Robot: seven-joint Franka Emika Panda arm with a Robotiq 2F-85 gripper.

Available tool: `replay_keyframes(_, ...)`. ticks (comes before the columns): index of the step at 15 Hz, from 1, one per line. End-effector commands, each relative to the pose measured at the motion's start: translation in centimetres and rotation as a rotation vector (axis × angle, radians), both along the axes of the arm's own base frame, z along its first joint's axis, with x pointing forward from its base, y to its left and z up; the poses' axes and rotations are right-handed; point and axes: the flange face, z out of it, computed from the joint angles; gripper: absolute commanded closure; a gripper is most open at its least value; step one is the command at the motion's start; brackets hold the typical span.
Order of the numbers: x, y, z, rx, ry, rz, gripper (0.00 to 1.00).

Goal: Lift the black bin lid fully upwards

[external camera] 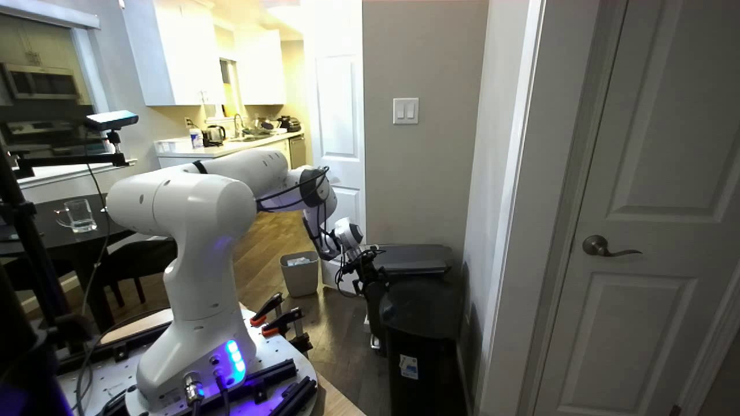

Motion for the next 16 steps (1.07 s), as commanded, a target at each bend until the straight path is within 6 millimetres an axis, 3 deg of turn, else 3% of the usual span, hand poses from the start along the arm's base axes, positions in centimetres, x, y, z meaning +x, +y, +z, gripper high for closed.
replay_keyframes(1,-3.3,0.5,-2.4,-0.073,0.07,0.072,0.0)
replay_keyframes(5,-5.0,0.9,-3.5,-0.157,0.064,0.173,0.0)
replay_keyframes(12,-4.6,-1.1,-3.7,-0.268,0.008,0.288,0.0)
replay_keyframes(16,-5.5,-0.5,-4.3,-0.268,0.002,0.283,0.0)
